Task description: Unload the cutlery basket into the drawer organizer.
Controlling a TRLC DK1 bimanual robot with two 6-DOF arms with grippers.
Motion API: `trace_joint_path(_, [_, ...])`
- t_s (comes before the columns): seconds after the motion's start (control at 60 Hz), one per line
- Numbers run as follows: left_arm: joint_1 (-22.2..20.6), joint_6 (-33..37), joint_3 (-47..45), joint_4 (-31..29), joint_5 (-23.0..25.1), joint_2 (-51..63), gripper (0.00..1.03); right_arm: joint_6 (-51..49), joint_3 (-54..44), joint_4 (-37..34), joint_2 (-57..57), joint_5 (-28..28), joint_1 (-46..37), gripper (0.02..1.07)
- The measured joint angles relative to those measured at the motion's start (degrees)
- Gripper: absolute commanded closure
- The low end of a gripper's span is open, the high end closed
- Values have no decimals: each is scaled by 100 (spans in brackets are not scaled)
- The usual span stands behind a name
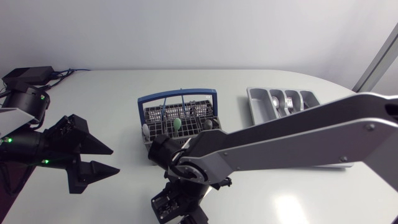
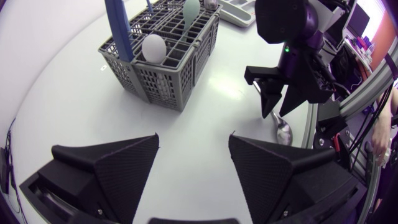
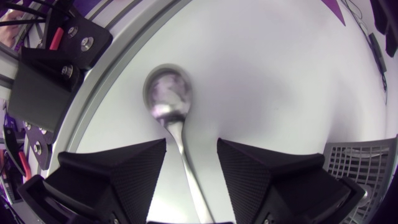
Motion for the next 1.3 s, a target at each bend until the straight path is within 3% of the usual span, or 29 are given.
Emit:
trace_joint_path(0.167, [170,114,-68,2,120,0,26,-37,61,-133,114,-2,101,85])
trace_joint_path(0.25, [208,127,-101,15,127,0,26,-37,63,-162,118,2,101,88])
trace_joint_path(0.783, [201,142,-308,20,258,-354,26,188,28,-146,-7,39,72,90])
trace_joint_path(1.083, [-249,116,-966,409,271,-1628,24,428,208,-380,-531,-262,-437,89])
trace_joint_path(1.133, [-339,116,-1093,428,278,-1757,23,452,208,-380,-568,-260,-468,80])
trace_joint_path(1.2, [-374,116,-1185,428,275,-1810,22,466,181,-365,-575,-162,-411,47])
trace_joint_path(1.233, [-374,116,-1204,431,275,-1814,20,470,155,-363,-575,-101,-345,36])
trace_joint_path(1.3, [-374,118,-1235,450,275,-1816,20,487,98,-363,-540,24,-201,32])
